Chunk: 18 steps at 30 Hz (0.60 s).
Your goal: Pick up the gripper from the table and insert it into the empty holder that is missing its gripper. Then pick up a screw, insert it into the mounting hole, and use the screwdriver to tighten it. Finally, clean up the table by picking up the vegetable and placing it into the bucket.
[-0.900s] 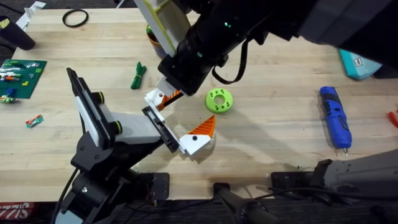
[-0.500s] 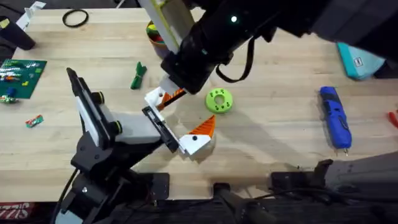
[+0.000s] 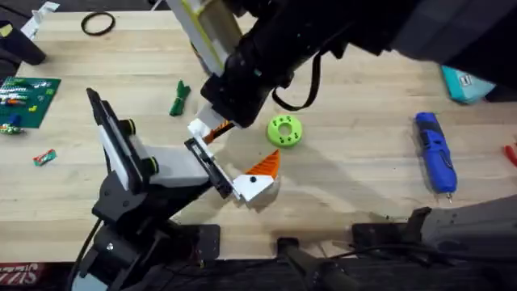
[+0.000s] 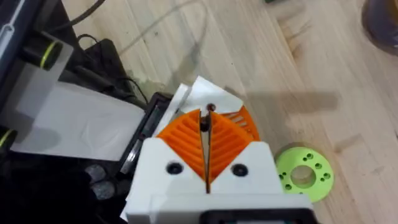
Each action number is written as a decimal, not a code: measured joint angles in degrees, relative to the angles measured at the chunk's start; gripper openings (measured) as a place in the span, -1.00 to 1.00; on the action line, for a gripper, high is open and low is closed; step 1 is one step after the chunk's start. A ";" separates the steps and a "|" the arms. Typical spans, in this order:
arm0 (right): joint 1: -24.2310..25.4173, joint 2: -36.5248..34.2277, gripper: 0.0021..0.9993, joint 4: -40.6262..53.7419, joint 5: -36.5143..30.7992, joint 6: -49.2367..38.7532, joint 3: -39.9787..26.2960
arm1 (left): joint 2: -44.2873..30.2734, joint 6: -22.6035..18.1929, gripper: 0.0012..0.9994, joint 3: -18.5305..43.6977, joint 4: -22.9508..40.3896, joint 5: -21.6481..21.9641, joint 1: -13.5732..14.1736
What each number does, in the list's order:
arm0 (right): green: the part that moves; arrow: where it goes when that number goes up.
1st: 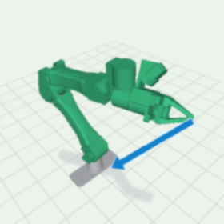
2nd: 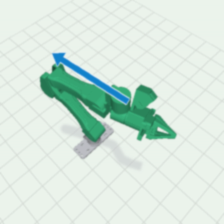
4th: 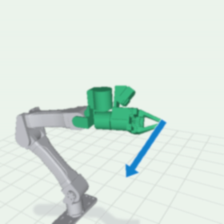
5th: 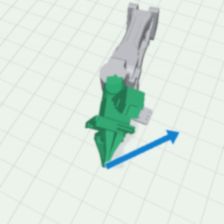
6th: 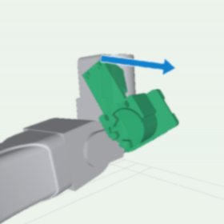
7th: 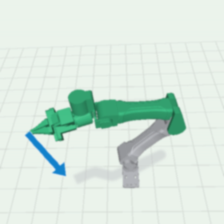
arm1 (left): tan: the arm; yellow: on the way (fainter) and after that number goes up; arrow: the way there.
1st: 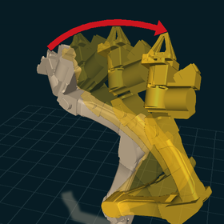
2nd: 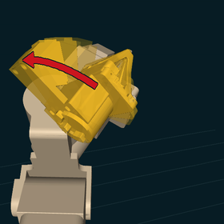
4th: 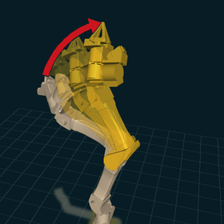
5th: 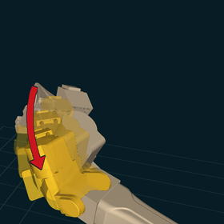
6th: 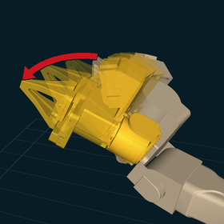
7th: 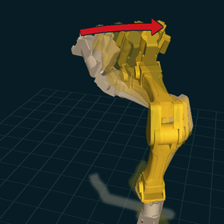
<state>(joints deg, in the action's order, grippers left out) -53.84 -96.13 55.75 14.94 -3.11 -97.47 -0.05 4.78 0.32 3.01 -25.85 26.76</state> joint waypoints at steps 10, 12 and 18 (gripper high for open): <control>0.00 -0.24 -1.00 -0.20 -0.04 -0.77 0.00 | 0.00 0.00 0.97 0.00 0.00 0.00 0.00; 0.00 -0.29 -1.00 -0.35 -0.04 -0.79 0.00 | 0.00 0.02 0.97 0.00 0.00 0.00 0.00; -0.15 -2.00 -1.00 -0.48 -0.04 -0.81 0.00 | 0.00 0.02 0.97 0.00 0.00 -0.02 0.00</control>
<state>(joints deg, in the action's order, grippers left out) -54.00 -98.13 55.26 14.90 -3.92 -97.47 -0.05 4.80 0.32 3.00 -25.87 26.76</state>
